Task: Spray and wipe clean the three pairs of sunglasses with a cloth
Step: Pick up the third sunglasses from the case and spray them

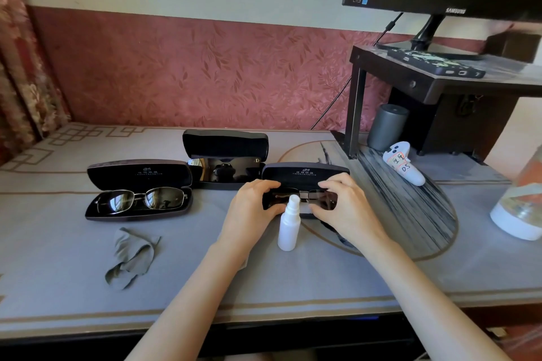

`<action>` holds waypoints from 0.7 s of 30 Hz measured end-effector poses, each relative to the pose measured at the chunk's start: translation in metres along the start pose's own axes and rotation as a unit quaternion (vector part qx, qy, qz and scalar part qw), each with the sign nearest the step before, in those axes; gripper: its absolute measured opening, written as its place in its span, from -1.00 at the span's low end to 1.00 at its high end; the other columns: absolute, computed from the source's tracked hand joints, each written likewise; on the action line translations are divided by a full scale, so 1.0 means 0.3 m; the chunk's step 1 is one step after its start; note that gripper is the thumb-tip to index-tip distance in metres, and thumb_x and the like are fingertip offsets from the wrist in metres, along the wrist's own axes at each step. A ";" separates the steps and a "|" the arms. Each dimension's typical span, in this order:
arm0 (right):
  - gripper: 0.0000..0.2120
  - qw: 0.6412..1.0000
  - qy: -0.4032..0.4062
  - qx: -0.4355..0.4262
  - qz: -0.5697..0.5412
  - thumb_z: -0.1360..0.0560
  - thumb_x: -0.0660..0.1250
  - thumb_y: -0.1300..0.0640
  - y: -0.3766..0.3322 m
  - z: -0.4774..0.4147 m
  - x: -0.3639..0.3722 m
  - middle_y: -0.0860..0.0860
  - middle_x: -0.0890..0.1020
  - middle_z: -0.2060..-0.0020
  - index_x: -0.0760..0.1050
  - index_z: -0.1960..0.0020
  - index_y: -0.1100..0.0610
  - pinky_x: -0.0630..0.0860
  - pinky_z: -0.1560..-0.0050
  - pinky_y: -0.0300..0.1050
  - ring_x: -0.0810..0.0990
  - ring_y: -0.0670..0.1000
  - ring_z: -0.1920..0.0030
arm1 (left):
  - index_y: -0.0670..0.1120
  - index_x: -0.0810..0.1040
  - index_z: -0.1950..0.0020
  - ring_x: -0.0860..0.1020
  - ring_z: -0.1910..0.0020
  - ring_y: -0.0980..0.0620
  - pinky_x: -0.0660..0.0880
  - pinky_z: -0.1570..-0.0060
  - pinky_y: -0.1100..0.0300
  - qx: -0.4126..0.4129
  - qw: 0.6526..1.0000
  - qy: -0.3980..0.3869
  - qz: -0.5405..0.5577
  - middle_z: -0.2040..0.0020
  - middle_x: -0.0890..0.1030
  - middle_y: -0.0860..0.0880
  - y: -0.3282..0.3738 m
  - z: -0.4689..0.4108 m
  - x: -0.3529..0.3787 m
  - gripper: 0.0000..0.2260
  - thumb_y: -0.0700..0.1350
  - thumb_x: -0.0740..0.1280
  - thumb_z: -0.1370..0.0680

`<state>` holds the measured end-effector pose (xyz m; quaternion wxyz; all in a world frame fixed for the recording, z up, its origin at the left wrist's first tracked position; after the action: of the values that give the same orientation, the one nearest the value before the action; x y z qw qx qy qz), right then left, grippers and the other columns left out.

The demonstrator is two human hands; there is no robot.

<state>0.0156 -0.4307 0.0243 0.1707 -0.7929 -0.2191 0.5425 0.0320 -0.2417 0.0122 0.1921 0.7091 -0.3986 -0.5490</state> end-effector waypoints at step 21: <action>-0.84 0.994 0.055 -0.090 -0.023 -0.37 0.50 0.19 -0.085 -0.005 -0.103 -0.05 0.53 0.09 0.58 0.08 0.17 0.36 0.09 -0.49 0.55 -0.03 0.12 | -0.03 0.56 -0.27 0.48 -0.06 0.26 0.30 -0.11 0.54 0.076 0.991 0.059 0.091 -0.08 0.56 0.13 0.026 -0.015 -0.070 -0.55 -0.11 0.53 -0.39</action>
<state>0.0031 -0.4255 0.0619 0.1234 -0.8283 -0.2755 0.4721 0.0318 -0.2309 0.0322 0.2095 0.7135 -0.4900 -0.4549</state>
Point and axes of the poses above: each hand's wrist, its own z-axis away from the middle knuckle, its own x-axis out of the palm, y = z × x, the point moved 2 cm from there along -z, towards the middle knuckle
